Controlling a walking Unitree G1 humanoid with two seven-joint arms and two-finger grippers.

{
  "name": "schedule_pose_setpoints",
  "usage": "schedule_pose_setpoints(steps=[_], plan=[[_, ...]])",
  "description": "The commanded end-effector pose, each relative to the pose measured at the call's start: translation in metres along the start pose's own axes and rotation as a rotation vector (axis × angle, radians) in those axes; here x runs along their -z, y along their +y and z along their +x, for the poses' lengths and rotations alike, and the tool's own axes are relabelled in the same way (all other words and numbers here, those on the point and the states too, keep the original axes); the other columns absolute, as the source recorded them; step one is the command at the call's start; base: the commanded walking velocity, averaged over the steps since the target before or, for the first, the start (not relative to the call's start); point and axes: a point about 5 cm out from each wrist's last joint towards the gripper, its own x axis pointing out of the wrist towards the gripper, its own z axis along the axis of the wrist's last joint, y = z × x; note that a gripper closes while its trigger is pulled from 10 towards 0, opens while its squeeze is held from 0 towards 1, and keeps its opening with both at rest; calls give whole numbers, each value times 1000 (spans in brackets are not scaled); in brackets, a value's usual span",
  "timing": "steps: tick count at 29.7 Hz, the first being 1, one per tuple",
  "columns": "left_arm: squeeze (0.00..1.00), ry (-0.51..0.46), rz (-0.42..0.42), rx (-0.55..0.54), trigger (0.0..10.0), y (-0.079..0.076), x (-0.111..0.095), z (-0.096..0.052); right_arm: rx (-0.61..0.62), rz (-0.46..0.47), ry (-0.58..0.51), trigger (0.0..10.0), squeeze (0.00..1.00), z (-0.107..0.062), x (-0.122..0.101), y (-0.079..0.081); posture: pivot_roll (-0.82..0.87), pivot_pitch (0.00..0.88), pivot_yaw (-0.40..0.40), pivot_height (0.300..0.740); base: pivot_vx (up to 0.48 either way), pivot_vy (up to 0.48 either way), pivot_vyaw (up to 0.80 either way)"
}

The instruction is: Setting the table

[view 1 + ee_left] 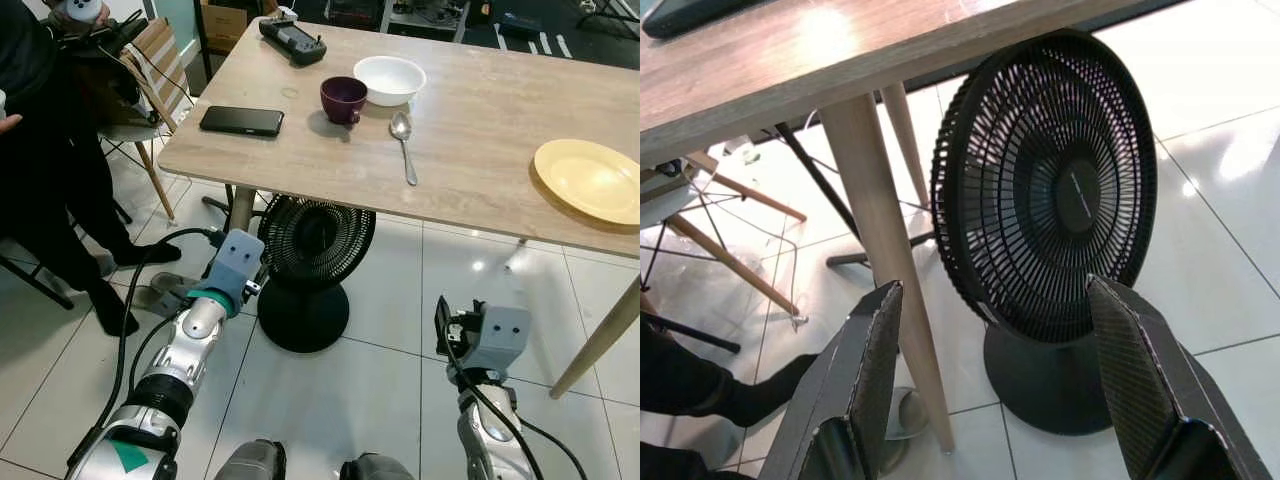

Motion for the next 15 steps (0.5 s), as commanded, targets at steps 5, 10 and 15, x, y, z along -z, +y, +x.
schedule_pose_setpoints(steps=[5, 10, 15], plan=[[0, 10, -1, 7, 10000, -3, 3, -2, 5, -4, 29, 10000, 0, -3, 4, -1, 23, 0, 35, 740, 0, 0, 0], [0, 10, 0, 7, 10000, -4, 3, -2, 4, 1, 35, 10000, 0, -3, 3, -1, 25, 0, 35, 740, 0, 0, 0], [0, 10, 2, 7, 10000, -3, 2, -2, 4, 3, 38, 10000, 0, -4, 3, -1, 24, 0, 35, 740, 0, 0, 0]])
